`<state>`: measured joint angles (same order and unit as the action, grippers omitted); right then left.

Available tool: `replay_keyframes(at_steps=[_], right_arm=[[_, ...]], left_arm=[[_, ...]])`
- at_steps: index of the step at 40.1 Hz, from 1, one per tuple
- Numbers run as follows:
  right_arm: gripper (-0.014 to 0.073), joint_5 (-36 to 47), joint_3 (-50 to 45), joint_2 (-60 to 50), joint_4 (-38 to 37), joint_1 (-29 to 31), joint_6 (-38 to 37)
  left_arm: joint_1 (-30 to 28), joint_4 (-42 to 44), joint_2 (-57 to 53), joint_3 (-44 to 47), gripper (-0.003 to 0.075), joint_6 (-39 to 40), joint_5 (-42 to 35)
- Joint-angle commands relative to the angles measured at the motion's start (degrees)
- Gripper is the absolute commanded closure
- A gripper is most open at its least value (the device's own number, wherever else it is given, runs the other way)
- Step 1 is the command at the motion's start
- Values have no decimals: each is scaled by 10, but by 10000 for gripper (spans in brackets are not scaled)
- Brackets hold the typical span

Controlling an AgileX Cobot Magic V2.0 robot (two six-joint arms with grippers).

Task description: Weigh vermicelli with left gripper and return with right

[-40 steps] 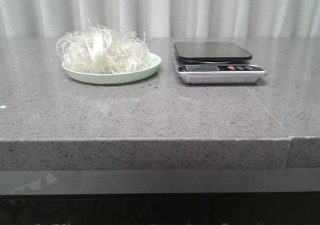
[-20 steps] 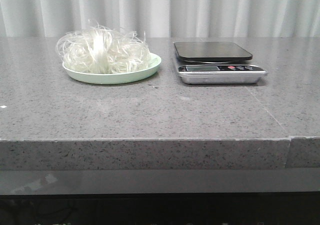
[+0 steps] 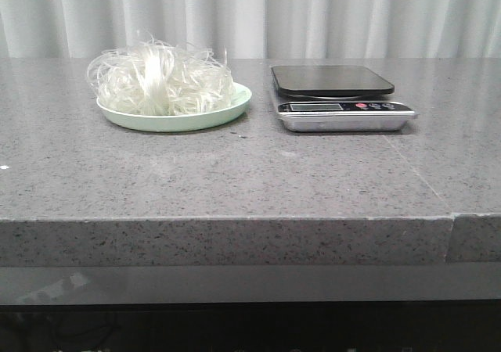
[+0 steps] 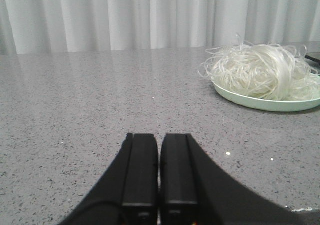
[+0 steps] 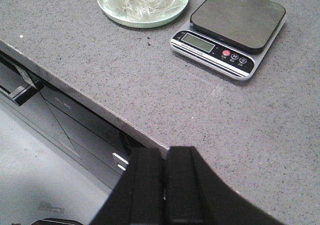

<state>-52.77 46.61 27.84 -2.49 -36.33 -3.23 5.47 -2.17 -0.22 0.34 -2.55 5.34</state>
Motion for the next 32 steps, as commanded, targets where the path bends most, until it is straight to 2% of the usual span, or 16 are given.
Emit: replay_keyframes(at_steps=[1, 12, 26, 32], right_arm=[[437, 34, 14, 3, -6, 2, 2], [437, 34, 14, 3, -6, 2, 2], [437, 34, 14, 3, -6, 2, 2], [437, 34, 14, 3, -6, 2, 2]], left_arm=[[1, -7, -14, 21, 565, 8, -47], [1, -3, -14, 21, 565, 8, -75], [1, -1, -14, 21, 565, 10, -77], [1, 22, -14, 21, 565, 50, -77]])
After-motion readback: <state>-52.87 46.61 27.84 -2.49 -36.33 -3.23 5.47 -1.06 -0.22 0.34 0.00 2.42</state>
